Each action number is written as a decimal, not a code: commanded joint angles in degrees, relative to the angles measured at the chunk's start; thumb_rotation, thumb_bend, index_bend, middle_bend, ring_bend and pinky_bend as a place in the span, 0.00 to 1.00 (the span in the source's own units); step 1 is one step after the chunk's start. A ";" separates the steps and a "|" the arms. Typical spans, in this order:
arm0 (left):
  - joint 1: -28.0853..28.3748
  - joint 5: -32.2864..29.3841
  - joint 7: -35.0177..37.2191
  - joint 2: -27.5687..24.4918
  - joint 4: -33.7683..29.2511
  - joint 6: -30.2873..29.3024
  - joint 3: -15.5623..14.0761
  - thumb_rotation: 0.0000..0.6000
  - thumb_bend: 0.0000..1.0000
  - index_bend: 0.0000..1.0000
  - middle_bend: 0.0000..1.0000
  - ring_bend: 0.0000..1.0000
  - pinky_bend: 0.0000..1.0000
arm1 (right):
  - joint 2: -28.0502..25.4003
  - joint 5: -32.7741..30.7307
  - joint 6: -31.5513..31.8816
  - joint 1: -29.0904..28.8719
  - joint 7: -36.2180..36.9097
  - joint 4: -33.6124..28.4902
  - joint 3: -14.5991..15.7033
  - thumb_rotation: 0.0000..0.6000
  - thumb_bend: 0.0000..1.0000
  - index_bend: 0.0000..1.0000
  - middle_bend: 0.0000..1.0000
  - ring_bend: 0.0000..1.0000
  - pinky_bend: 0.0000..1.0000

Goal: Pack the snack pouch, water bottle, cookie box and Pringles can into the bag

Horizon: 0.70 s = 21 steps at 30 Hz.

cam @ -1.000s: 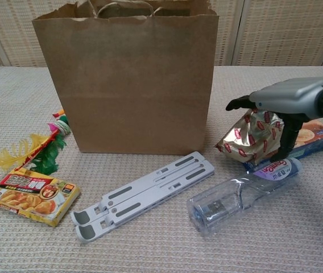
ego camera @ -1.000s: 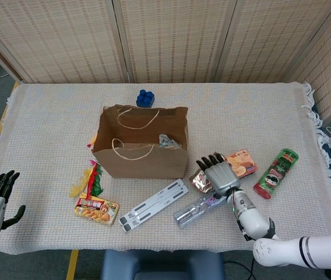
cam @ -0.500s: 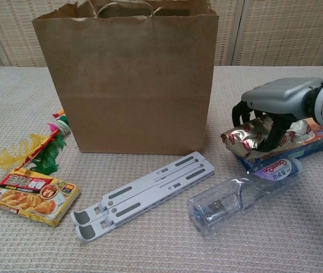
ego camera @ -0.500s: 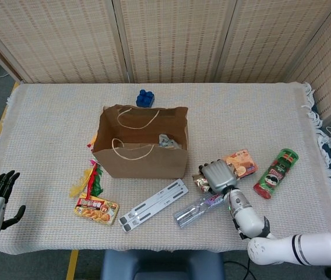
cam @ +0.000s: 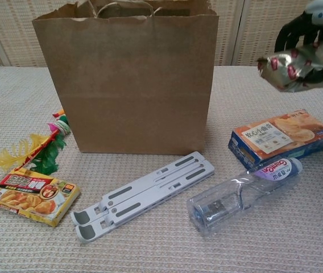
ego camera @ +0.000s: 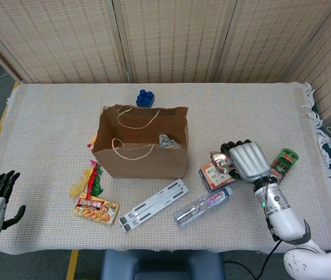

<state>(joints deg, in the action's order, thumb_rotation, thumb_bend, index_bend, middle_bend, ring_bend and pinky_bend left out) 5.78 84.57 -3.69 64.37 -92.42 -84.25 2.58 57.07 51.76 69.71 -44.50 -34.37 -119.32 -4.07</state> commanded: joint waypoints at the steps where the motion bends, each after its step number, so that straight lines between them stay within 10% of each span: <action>1: -0.03 -0.08 -0.17 0.06 -0.06 -0.05 0.04 1.00 0.35 0.00 0.00 0.00 0.00 | -6.33 2.84 4.36 0.67 3.96 -4.74 -6.55 1.00 0.37 0.60 0.55 0.59 0.68; 14: 0.00 -0.10 0.11 0.12 0.17 -0.01 0.09 1.00 0.36 0.00 0.00 0.00 0.00 | 6.67 -12.87 11.31 -15.61 -12.78 -4.69 -20.93 1.00 0.37 0.60 0.55 0.59 0.68; 21: 0.06 0.08 0.95 -0.01 0.43 0.13 0.03 1.00 0.36 0.00 0.00 0.00 0.00 | 18.42 -18.84 15.04 -23.76 -20.64 0.58 -21.78 1.00 0.37 0.59 0.55 0.59 0.67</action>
<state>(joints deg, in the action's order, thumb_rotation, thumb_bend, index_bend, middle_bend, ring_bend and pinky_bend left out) 5.83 84.62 -2.79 64.38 -92.03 -84.13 2.62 71.83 35.64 82.94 -65.32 -52.09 -121.18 -25.17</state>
